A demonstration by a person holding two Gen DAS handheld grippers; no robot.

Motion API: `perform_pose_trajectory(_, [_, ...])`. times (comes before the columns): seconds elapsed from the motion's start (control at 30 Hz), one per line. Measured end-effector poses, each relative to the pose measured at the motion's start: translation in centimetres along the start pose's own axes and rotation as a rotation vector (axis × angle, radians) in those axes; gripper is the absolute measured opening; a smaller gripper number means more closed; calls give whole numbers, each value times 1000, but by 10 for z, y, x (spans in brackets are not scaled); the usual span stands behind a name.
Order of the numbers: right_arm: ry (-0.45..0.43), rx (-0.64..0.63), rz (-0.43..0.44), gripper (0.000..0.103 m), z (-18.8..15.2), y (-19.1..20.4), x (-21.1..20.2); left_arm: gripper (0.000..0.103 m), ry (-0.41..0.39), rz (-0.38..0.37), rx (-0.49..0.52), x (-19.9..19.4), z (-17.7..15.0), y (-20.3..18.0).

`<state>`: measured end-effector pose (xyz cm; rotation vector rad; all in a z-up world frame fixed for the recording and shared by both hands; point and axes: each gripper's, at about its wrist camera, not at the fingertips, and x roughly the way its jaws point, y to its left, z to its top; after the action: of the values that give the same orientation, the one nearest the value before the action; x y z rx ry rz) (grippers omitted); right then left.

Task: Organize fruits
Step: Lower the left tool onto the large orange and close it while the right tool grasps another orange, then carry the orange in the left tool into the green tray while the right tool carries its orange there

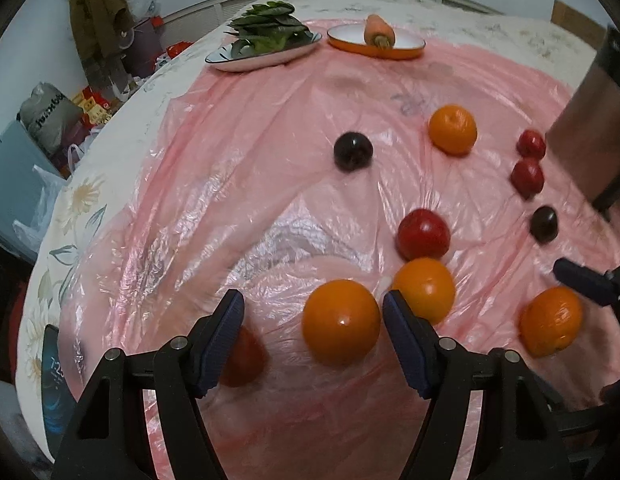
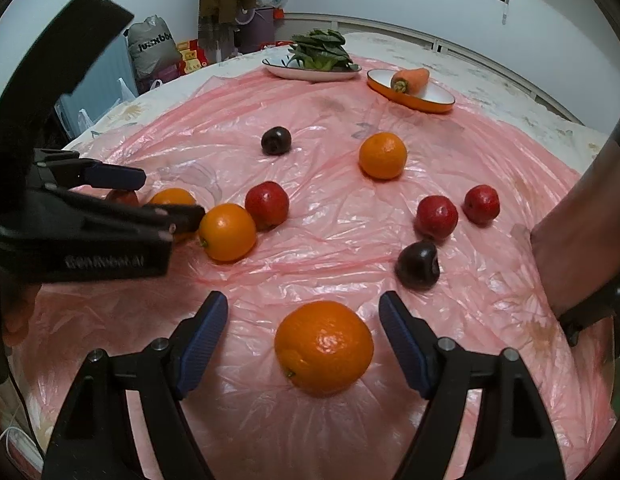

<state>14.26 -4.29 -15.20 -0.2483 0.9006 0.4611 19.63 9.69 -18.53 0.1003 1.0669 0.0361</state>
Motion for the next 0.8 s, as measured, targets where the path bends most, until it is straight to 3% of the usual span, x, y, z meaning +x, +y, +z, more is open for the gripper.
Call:
perform_pose_trajectory(0.07, [6, 4, -5, 98, -1, -1, 3, 53, 8, 16, 8, 4, -1, -3])
perform_pose_trajectory(0.1, [10, 8, -6, 76, -2, -2, 5, 33, 21, 5, 9, 7, -1, -4])
perform_pose_trajectory(0.13, [16, 19, -6, 67, -2, -4, 7, 34, 35, 0, 5, 10, -1, -5])
perform_pose_trajectory(0.5, [-29, 96, 5, 67, -11, -12, -27, 33, -51, -39, -80, -39, -7, 16])
perform_pose_trajectory(0.8, [-64, 113, 1, 67, -24, -11, -74, 33, -82, -50, -87, -92, -25, 15])
